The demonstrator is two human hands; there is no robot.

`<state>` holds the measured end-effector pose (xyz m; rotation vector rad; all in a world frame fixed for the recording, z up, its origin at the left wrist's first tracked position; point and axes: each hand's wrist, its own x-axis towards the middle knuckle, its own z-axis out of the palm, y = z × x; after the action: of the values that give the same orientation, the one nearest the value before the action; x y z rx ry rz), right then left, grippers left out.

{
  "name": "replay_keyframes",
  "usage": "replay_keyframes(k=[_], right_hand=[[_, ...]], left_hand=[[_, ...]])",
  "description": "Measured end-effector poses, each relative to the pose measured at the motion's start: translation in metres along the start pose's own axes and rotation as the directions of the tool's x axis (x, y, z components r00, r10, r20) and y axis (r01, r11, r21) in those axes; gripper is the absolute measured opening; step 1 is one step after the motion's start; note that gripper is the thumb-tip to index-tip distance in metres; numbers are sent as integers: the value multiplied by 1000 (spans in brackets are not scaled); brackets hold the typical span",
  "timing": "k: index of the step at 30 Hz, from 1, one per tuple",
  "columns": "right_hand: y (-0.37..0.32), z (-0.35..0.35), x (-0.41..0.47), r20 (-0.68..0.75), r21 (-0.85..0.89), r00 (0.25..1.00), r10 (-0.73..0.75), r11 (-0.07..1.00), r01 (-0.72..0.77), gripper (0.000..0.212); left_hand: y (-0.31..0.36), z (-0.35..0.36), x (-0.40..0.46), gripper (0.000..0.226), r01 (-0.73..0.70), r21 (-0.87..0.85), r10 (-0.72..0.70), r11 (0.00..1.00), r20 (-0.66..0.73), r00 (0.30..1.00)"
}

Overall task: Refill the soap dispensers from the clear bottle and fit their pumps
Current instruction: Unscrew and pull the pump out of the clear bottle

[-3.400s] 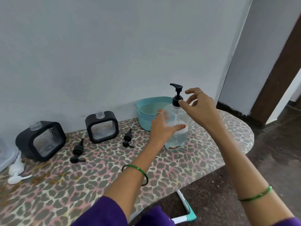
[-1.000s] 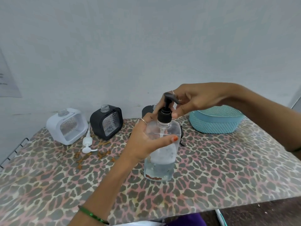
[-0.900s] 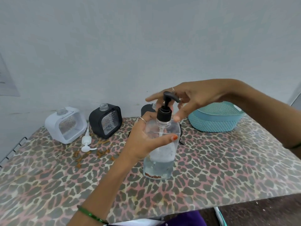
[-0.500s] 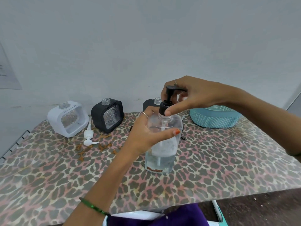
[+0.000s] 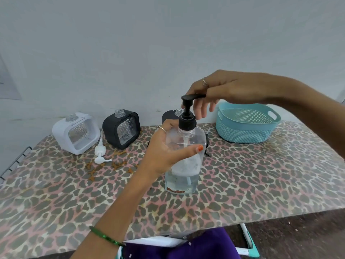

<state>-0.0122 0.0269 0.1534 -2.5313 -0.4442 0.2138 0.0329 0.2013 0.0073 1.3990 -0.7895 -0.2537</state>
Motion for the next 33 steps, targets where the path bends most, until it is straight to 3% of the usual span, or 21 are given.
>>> replay_keyframes(k=[4, 9, 14, 18, 21, 24, 30, 33], right_hand=[[-12, 3, -1, 20, -152, 1000, 10, 988, -7, 38], [-22, 8, 11, -77, -338, 990, 116, 931, -135, 41], [-25, 4, 19, 46, -378, 997, 62, 925, -40, 20], [-27, -11, 15, 174, -345, 984, 28, 938, 34, 49], [-34, -11, 14, 34, -300, 996, 82, 952, -68, 62], [-37, -9, 20, -17, -455, 988, 153, 879, -144, 72], [-27, -5, 30, 30, -643, 969, 247, 747, -170, 53], [-28, -7, 30, 114, -626, 966, 233, 772, -112, 27]], left_hand=[[1, 1, 1, 54, -5, 43, 6, 999, -18, 1000], [-2, 3, 5, 65, 14, 94, -10, 995, -40, 999], [-4, 1, 6, 59, 22, 40, -20, 999, -46, 999], [-3, 3, 7, 61, 24, 36, -23, 999, -31, 999], [-4, 3, 8, 58, 25, 53, -23, 998, -39, 999], [-5, 4, 10, 56, 23, 86, -19, 996, -50, 999], [-5, 6, 14, 65, 37, 111, -33, 993, -38, 999], [-4, 6, 14, 59, 35, 128, -31, 991, -33, 999]])
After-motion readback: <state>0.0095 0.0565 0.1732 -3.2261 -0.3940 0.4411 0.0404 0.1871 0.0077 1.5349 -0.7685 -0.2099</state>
